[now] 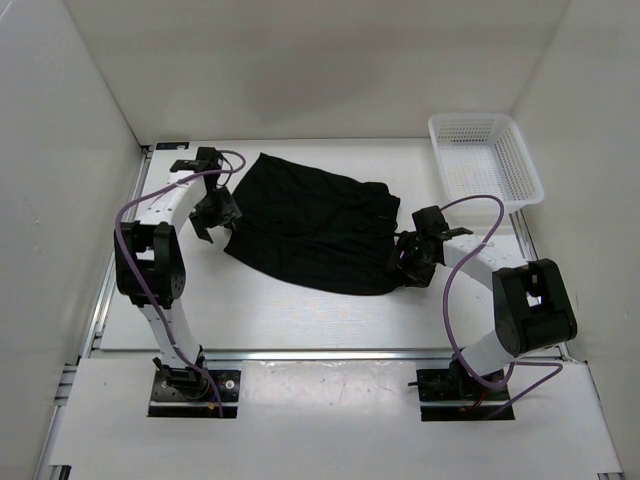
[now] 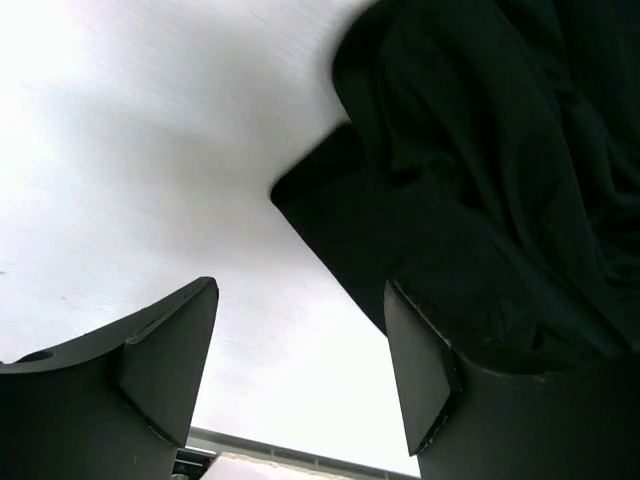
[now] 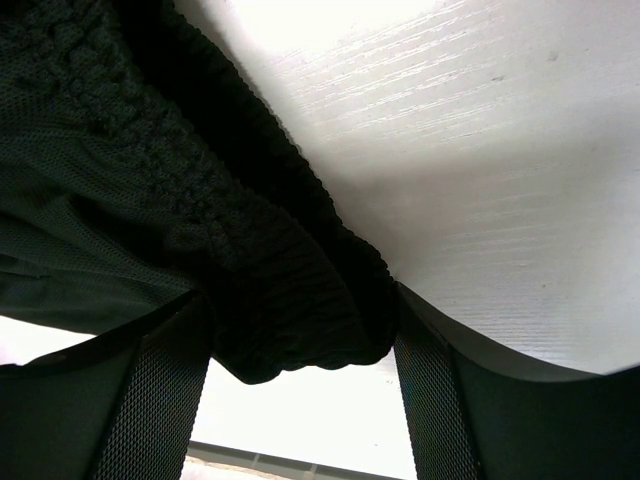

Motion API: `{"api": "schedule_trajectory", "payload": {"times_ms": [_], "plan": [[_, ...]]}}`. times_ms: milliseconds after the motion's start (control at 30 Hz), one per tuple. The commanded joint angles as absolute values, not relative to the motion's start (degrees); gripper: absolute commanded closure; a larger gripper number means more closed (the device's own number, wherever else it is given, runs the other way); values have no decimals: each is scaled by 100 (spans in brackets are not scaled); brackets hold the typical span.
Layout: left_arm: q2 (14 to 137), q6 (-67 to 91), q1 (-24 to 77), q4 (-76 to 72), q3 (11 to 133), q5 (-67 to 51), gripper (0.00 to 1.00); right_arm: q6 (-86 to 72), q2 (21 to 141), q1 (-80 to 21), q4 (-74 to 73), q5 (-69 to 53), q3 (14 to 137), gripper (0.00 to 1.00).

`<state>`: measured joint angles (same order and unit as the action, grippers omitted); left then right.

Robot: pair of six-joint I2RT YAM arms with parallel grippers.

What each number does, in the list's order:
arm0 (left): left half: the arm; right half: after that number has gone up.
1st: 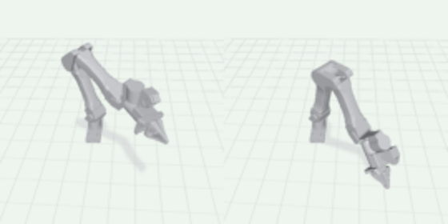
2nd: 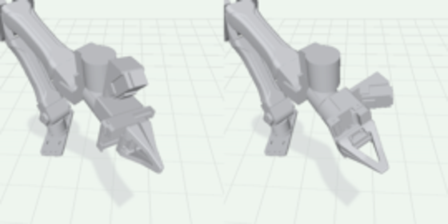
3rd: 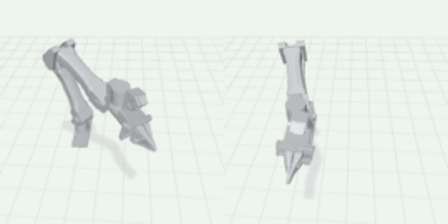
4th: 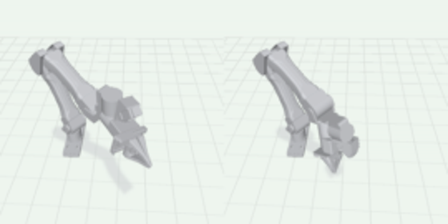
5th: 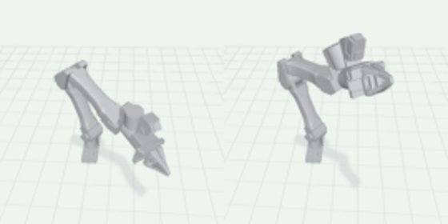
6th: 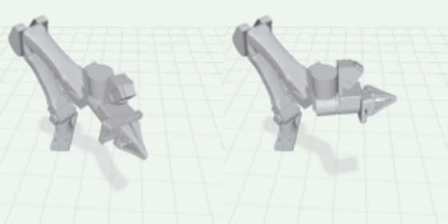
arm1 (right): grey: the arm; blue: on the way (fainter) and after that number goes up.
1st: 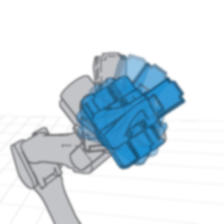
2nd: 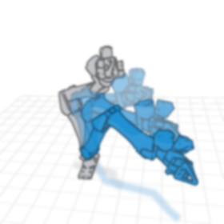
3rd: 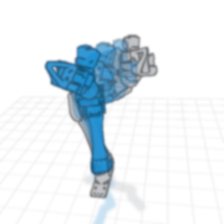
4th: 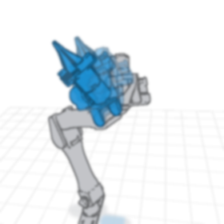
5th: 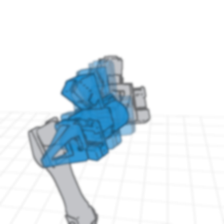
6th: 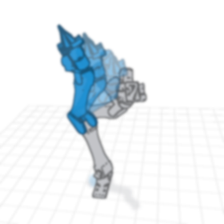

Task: Fold and stack the shorts
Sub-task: Flatten the shorts out

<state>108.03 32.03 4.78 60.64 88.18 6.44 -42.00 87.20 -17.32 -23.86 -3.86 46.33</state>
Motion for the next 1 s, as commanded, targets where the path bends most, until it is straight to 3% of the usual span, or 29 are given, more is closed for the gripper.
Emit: {"api": "schedule_trajectory", "payload": {"times_ms": [0, 100, 367, 500, 633, 967], "plan": [[10668, 3173, 667, 5792, 8648, 449, 22, -4122, 8666, -1714, -2303, -290, 4562, 27], [10985, 3226, 825, 5792, 8885, 448, 18, -4122, 8666, -1714, -2355, -237, 4562, 27], [11636, 3287, 1002, 5792, 9544, 448, 33, -4069, 8666, -1714, -2408, -176, 4509, 27], [11769, 3287, 1002, 5792, 9598, 448, 57, -4069, 8666, -1714, -2408, -123, 4509, 27], [11821, 3287, 1002, 5792, 9598, 448, 89, -4017, 8666, -1714, -2461, -123, 4509, 27], [10339, 3393, 1002, 5845, 8676, 510, 89, -4017, 8438, -1714, -2566, -70, 4456, 27]]}}
